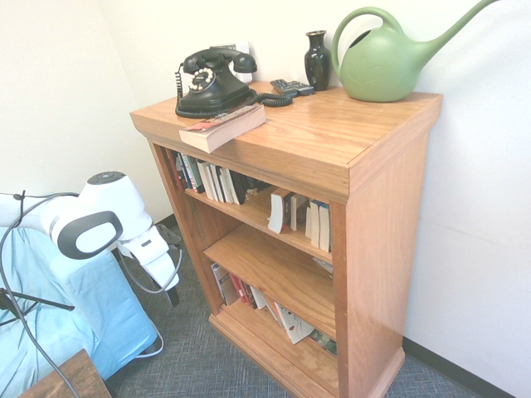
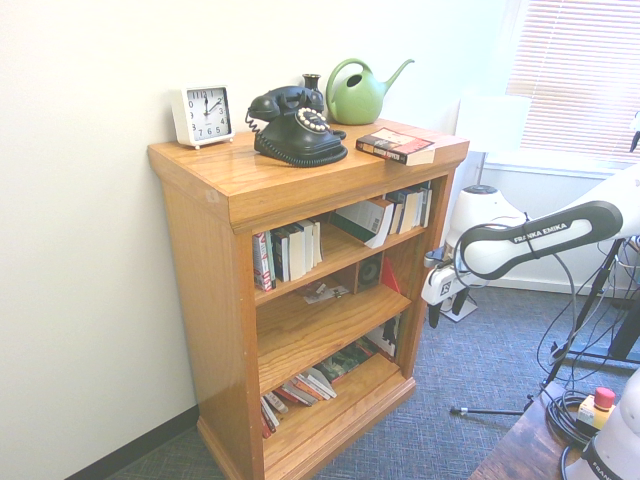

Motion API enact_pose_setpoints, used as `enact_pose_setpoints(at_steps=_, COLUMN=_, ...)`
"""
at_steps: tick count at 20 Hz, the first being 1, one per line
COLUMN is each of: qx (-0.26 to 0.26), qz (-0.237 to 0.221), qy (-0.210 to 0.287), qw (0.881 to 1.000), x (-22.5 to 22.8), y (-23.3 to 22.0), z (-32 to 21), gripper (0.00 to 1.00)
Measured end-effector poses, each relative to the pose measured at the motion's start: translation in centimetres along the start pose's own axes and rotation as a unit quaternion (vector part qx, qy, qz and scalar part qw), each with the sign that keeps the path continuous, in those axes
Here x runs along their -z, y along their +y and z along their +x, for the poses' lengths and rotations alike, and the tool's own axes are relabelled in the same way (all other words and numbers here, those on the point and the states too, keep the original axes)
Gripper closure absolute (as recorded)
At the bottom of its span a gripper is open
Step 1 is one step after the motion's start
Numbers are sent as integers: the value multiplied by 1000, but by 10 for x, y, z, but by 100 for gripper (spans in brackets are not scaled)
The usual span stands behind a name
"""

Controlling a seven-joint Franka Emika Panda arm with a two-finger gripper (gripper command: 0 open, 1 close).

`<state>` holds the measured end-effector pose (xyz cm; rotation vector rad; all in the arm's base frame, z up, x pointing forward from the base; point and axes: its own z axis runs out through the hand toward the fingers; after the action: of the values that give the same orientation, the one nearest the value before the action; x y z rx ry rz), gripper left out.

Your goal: Organize the shelf

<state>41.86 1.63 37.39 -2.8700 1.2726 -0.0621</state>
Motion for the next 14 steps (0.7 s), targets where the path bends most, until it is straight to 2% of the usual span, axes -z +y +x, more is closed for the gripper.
enact_pose_setpoints(at_steps=4, qx=5, qz=1, qy=10, qw=1000, x=5, y=-4, z=3, gripper=0)
enact_pose_setpoints(at_steps=8, qx=15, qz=-9, qy=48, qw=999, x=19, y=-10, z=8, gripper=0)
enact_pose_setpoints(at_steps=11, qx=28, qz=-43, qy=106, qw=993, x=27, y=-8, z=7, gripper=0)
enact_pose_setpoints(at_steps=14, qx=44, qz=-80, qy=175, qw=980, x=36, y=4, z=-4, gripper=0)
